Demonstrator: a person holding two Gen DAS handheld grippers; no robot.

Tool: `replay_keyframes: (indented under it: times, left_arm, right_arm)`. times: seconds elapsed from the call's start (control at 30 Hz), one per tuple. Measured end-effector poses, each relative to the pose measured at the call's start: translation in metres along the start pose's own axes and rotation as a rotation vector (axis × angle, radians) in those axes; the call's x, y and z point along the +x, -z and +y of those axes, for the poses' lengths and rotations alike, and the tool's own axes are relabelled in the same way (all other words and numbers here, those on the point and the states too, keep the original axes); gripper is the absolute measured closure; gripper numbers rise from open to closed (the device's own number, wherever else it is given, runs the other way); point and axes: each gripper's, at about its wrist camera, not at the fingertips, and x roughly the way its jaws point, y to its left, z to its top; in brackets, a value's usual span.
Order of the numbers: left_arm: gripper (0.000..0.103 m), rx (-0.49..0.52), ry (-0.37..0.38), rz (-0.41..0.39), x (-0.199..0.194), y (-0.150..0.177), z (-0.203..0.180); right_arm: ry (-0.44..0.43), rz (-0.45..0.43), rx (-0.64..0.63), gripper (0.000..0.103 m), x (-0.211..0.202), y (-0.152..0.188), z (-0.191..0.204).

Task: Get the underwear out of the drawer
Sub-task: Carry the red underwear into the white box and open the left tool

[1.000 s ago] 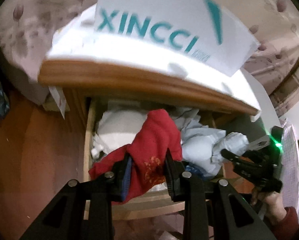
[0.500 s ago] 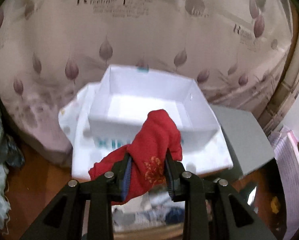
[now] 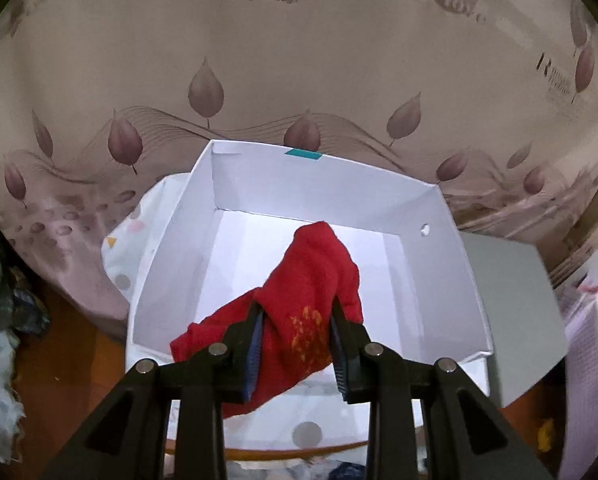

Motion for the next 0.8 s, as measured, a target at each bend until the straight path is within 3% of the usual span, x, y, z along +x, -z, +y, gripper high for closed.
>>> replay_keyframes:
  times: [0.1, 0.5, 0.63, 0.8]
  left_arm:
    - [0.074, 0.021, -0.031, 0.024, 0.014, -0.002, -0.003]
    - [0.073, 0.061, -0.028, 0.025, 0.024, -0.028, -0.016]
    - [0.073, 0.071, -0.078, 0.097, 0.052, -0.021, -0.016]
    - [0.073, 0.015, -0.099, 0.165, 0.074, -0.003, -0.007]
  right_arm:
    - [-0.031, -0.013, 0.029, 0.06, -0.004, -0.002, -0.006]
    - [-0.057, 0.021, 0.054, 0.059, 0.006, -0.003, -0.005]
    - [-0.064, 0.022, 0.069, 0.059, 0.006, -0.004, -0.006]
    - [-0.065, 0.022, 0.071, 0.059, 0.007, -0.004, -0.005]
